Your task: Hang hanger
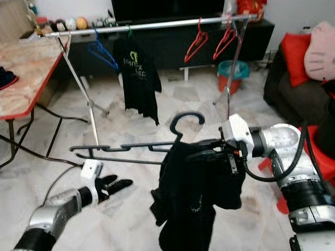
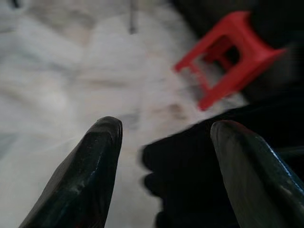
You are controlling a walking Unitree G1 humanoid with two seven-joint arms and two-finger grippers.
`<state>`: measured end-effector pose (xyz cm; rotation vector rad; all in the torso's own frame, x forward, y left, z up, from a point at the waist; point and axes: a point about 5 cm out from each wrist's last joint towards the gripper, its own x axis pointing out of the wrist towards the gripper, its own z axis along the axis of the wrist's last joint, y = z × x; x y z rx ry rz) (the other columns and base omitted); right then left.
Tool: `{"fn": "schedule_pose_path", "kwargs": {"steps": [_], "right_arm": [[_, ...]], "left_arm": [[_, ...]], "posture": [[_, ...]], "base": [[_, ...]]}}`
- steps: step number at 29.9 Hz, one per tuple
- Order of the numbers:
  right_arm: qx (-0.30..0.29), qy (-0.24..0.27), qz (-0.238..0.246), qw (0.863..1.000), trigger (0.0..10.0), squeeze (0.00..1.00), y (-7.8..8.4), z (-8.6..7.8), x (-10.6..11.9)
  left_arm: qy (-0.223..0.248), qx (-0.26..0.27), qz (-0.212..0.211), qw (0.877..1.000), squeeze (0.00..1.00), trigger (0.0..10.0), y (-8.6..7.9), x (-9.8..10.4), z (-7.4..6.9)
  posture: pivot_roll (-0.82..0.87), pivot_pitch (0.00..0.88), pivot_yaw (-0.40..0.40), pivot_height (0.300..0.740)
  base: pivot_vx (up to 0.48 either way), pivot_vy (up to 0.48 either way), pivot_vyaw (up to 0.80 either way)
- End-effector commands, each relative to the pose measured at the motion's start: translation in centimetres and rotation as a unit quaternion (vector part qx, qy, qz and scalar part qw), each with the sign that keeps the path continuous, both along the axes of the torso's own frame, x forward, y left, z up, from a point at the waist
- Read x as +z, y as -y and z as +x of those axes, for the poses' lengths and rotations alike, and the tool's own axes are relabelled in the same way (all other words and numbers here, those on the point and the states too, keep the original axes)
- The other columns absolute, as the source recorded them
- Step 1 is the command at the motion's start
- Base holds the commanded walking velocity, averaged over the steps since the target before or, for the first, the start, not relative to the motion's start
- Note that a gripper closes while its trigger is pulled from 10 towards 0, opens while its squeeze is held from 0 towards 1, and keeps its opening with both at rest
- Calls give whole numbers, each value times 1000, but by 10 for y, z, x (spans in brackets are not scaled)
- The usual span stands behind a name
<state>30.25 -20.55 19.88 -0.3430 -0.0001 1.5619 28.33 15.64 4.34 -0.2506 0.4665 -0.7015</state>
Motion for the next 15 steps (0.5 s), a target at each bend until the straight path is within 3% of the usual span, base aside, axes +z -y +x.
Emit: {"fn": "schedule_pose_path", "kwargs": {"steps": [1, 3, 7, 11, 12, 15], "right_arm": [[12, 13, 13, 1000, 10000, 0, -2, -2, 8], [18, 10, 13, 1000, 10000, 0, -4, -4, 8], [27, 9, 14, 999, 10000, 0, -9, -4, 9], [32, 6, 14, 999, 10000, 0, -11, -5, 9], [34, 6, 14, 999, 10000, 0, -12, -5, 10], [38, 5, 10, 999, 10000, 0, -12, -5, 10]], "left_arm": [[10, -26, -21, 999, 0, 10000, 4, 7, -2], [21, -65, -26, 997, 0, 10000, 11, 12, -6], [44, -93, -33, 994, 0, 10000, 16, 22, -5], [79, -113, 15, 990, 0, 10000, 16, 22, -4], [117, -103, 47, 987, 0, 10000, 15, 26, 0], [149, -125, 62, 979, 0, 10000, 16, 35, 3]], "posture": [[-86, 0, 52, 740], [-88, 0, 48, 740], [-87, 0, 44, 740], [-88, 0, 40, 740], [-88, 0, 38, 740], [-88, 0, 38, 740]], "base": [[0, 0, 0], [0, 0, 0], [0, 0, 0], [0, 0, 0], [0, 0, 0], [0, 0, 0]]}}
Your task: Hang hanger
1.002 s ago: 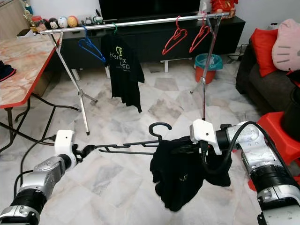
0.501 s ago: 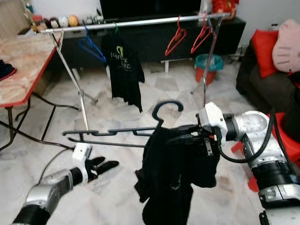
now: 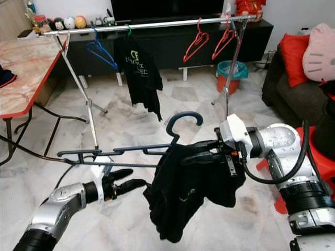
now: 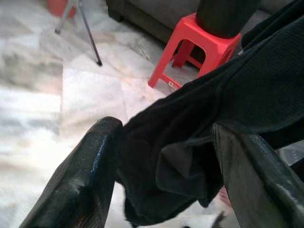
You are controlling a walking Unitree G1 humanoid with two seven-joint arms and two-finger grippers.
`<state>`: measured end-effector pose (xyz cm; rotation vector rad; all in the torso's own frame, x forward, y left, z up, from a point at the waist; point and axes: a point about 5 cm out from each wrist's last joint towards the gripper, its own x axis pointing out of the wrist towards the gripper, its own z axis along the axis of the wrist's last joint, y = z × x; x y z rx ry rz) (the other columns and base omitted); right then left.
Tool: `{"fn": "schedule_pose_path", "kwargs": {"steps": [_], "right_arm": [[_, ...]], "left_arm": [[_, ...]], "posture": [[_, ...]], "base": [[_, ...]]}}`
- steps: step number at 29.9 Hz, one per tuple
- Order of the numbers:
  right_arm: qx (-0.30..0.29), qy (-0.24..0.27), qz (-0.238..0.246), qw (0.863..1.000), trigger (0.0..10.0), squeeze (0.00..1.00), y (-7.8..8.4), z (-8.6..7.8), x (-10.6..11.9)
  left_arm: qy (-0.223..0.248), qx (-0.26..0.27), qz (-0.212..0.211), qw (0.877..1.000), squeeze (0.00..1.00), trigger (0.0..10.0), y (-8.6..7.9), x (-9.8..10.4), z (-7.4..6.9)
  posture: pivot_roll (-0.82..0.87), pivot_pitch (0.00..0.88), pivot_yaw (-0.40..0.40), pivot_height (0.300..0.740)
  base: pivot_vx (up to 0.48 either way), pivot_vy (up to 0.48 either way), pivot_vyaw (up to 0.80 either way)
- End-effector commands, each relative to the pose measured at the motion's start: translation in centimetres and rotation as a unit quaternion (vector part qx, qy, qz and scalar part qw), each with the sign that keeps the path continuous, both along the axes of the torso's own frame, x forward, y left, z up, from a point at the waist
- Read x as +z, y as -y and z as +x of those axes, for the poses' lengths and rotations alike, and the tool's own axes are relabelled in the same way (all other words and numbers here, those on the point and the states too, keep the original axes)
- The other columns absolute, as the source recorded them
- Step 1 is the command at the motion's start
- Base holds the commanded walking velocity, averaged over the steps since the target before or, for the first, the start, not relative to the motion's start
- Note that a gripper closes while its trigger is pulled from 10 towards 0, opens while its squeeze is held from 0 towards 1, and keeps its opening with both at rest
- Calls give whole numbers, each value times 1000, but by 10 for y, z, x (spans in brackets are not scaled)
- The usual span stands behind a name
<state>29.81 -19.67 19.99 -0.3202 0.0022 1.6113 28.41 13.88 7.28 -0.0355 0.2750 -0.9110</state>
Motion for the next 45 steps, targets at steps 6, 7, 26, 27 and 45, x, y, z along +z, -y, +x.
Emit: {"fn": "schedule_pose_path", "kwargs": {"steps": [6, 7, 26, 27, 45], "right_arm": [[12, 15, 0, 1000, 10000, 0, -2, 0, 10], [12, 15, 0, 1000, 10000, 0, -2, 0, 10], [17, 10, -8, 1000, 10000, 0, -5, -1, 8], [18, 10, -8, 1000, 10000, 0, -5, -1, 8], [26, 12, -6, 1000, 10000, 0, -9, -1, 10]], "left_arm": [[64, -35, 83, 994, 0, 10000, -6, 8, 4], [64, -35, 83, 994, 0, 10000, -6, 8, 4], [3, -137, 60, 989, 1000, 10000, -9, -3, -20], [4, -137, 60, 989, 1000, 10000, -9, -3, -19], [7, -103, 25, 994, 0, 10000, 6, -4, -7]], "posture": [[-91, 0, 34, 740], [-91, 0, 34, 740], [-90, 0, 30, 740], [-90, 0, 30, 740], [-100, 0, 28, 740]], "base": [[0, 0, 0], [0, 0, 0], [0, 0, 0], [0, 0, 0], [0, 0, 0]]}}
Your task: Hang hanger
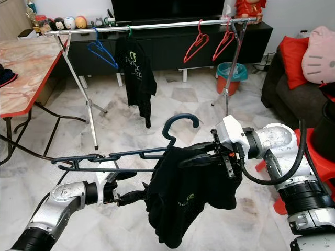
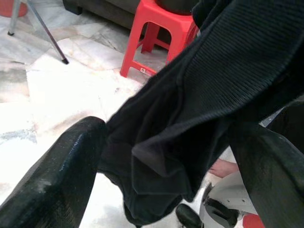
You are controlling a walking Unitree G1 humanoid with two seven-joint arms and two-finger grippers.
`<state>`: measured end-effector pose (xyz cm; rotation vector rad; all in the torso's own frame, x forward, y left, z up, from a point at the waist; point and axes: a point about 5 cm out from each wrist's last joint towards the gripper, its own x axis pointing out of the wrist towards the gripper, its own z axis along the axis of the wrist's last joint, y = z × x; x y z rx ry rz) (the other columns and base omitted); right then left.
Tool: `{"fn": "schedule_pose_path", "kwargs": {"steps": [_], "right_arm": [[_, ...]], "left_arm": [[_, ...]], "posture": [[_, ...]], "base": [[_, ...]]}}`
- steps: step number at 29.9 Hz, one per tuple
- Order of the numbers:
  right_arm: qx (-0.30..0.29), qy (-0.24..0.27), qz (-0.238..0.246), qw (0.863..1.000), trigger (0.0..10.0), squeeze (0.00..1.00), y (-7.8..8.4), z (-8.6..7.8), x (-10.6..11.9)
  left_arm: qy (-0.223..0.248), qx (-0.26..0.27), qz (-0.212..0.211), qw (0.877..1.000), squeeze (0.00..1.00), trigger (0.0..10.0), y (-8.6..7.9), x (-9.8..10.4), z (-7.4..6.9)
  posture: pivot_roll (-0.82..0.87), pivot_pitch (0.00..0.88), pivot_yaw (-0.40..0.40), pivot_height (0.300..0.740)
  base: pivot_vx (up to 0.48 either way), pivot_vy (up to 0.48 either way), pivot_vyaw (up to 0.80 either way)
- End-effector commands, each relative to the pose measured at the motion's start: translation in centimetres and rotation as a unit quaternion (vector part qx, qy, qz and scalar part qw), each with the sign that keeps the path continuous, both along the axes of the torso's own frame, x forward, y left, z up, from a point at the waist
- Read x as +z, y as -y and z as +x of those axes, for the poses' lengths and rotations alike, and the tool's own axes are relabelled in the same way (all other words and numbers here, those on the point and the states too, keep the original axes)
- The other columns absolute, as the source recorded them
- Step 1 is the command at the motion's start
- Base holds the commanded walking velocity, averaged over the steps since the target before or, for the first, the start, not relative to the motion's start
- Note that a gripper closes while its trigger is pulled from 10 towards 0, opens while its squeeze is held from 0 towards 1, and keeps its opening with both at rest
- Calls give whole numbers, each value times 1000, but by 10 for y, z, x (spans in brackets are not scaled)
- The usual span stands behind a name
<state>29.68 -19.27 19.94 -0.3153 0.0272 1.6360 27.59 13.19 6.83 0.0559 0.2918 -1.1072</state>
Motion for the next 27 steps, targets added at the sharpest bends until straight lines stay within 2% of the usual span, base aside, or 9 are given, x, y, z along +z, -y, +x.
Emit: {"fn": "schedule_pose_path", "kwargs": {"steps": [1, 4, 12, 15, 27], "right_arm": [[16, 22, 1, 1000, 10000, 0, -5, 0, 11], [16, 22, 1, 1000, 10000, 0, -5, 0, 11], [19, 26, 0, 999, 10000, 0, -8, 2, 13], [23, 33, 6, 999, 10000, 0, -13, 6, 17], [23, 33, 6, 999, 10000, 0, -13, 6, 17]], "left_arm": [[2, 3, 1, 1000, 0, 10000, -1, 0, 3], [7, 6, 4, 1000, 0, 10000, 0, 0, 4], [-18, -23, 0, 1000, 0, 10000, 3, -3, 0], [-36, -59, -16, 998, 0, 10000, 9, -3, -7], [-36, -59, -16, 998, 0, 10000, 9, -3, -7]], "posture": [[-100, 0, 28, 740], [-100, 0, 27, 740], [-105, 0, 20, 740], [-107, 0, 19, 740], [-107, 0, 19, 740]], "base": [[0, 0, 0], [0, 0, 0], [0, 0, 0], [0, 0, 0], [0, 0, 0]]}}
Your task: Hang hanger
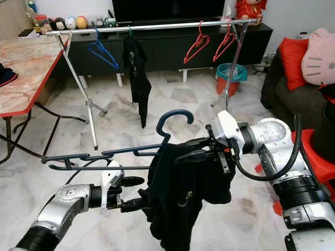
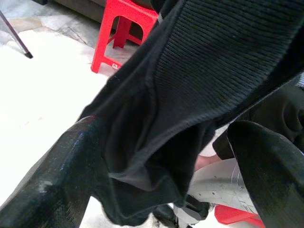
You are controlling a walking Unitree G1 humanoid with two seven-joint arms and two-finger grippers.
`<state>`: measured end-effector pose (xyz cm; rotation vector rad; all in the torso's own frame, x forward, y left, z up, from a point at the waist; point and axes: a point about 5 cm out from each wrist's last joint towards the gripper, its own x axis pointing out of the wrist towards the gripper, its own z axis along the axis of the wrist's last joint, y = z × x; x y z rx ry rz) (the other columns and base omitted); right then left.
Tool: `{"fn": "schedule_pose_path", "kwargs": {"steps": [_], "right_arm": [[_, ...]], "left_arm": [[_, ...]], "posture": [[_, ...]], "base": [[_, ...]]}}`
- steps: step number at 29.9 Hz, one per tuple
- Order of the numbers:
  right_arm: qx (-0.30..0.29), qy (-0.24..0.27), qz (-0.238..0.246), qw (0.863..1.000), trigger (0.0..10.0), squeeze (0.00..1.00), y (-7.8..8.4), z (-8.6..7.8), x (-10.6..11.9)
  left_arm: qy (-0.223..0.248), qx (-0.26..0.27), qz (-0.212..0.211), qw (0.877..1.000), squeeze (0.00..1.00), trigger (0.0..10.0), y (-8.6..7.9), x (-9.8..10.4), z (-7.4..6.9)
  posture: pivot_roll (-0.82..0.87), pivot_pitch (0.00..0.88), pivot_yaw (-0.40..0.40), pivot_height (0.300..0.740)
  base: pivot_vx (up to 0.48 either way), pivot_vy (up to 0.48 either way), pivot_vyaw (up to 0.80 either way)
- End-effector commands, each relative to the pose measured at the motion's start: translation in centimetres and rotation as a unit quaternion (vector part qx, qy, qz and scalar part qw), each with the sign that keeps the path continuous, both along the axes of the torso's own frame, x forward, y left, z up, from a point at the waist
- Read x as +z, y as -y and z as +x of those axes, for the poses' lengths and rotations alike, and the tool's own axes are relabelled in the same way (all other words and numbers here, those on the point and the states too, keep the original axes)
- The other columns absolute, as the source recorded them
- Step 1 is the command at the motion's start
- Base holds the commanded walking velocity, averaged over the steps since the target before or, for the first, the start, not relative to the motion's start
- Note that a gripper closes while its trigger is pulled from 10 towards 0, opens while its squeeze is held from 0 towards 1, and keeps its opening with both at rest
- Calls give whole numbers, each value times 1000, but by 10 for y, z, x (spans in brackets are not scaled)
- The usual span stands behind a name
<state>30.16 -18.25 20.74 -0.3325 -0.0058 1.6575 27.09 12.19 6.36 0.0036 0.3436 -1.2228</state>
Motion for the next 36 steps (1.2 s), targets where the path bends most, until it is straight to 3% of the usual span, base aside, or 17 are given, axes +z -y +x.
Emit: {"fn": "schedule_pose_path", "kwargs": {"steps": [1, 19, 20, 21, 23, 24, 26, 27, 28, 36], "right_arm": [[9, 20, 2, 1000, 10000, 0, -3, 1, 9], [9, 20, 2, 1000, 10000, 0, -4, 1, 9], [15, 26, 4, 1000, 10000, 0, -8, 3, 13], [24, 33, 8, 999, 10000, 0, -13, 4, 17], [26, 34, 8, 999, 10000, 0, -14, 4, 18], [27, 35, 8, 999, 10000, 0, -14, 4, 18], [29, 36, 10, 999, 10000, 0, -16, 4, 20], [29, 37, 10, 999, 10000, 0, -16, 5, 20], [30, 38, 12, 999, 10000, 0, -17, 5, 21], [30, 38, 11, 999, 10000, 0, -17, 6, 20]], "left_arm": [[2, -5, -2, 1000, 0, 10000, -1, 2, -2], [-1, -10, -4, 1000, 0, 10000, -1, 2, -2], [8, 9, 3, 1000, 0, 1059, 1, 0, 2], [19, 32, 11, 999, 0, 6078, 3, -2, 8], [21, 38, 13, 999, 0, 6078, 4, -3, 9], [20, 37, 13, 999, 0, 6745, 4, -3, 9], [19, 36, 13, 999, 0, 5647, 4, -3, 8], [18, 36, 13, 999, 0, 5647, 4, -3, 8], [16, 36, 12, 999, 0, 0, 5, -3, 8], [19, 36, 12, 999, 0, 0, 5, -4, 9]], "posture": [[-107, 0, 19, 740], [-107, 0, 19, 740], [-118, 0, 12, 740], [-117, 0, 11, 740], [-117, 0, 11, 740], [-117, 0, 11, 740], [-118, 0, 12, 740], [-118, 0, 12, 740], [-118, 0, 12, 740], [-115, 0, 12, 740]], "base": [[0, 0, 0], [0, 0, 0], [0, 0, 0], [0, 0, 0], [0, 0, 0], [0, 0, 0], [0, 0, 0], [0, 0, 0], [0, 0, 0], [0, 0, 0]]}}
